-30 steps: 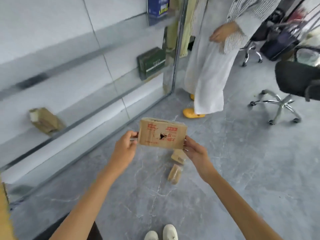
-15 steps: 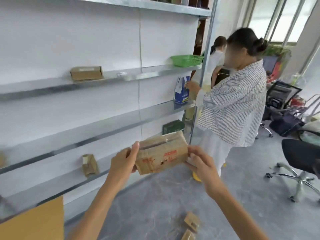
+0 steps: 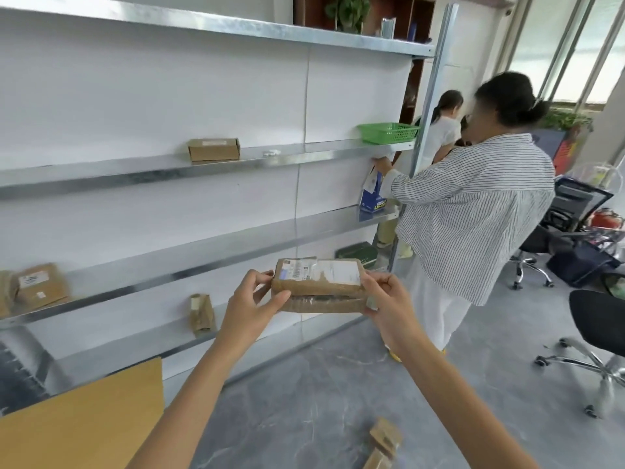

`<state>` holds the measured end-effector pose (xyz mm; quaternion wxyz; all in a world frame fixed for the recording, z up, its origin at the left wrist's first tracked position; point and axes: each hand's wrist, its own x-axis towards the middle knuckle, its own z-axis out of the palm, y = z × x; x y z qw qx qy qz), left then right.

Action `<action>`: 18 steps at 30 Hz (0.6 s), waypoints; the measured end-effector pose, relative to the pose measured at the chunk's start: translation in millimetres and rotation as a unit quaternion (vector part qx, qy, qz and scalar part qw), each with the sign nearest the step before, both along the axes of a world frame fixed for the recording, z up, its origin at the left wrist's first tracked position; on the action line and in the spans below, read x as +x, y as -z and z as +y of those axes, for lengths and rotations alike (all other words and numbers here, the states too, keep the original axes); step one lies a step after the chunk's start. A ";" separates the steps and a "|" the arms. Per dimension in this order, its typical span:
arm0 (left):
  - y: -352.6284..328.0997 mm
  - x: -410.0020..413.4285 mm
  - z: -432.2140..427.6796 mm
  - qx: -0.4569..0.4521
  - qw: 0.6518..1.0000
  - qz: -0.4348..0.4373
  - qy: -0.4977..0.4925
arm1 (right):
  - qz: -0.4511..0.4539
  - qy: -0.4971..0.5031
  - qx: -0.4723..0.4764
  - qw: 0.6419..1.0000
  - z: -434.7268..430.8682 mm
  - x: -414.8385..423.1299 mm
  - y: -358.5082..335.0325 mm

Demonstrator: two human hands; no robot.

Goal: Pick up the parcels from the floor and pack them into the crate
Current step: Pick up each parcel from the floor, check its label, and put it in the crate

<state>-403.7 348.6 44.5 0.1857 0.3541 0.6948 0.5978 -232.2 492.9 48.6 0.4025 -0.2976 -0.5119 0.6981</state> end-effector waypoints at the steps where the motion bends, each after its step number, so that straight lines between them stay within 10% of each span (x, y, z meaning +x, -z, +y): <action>1: -0.2 5.8 -7.4 0.011 0.998 -0.056 0.008 | 0.006 -0.004 0.004 1.000 -4.9 5.2 1.0; 5: -2.9 37.3 -32.2 0.047 0.982 -0.182 0.020 | 0.050 -0.036 0.015 0.998 -18.5 35.9 6.3; 18: 0.8 178.7 -130.2 0.058 0.977 -0.176 -0.102 | 0.041 -0.217 -0.012 0.975 -81.7 143.0 25.9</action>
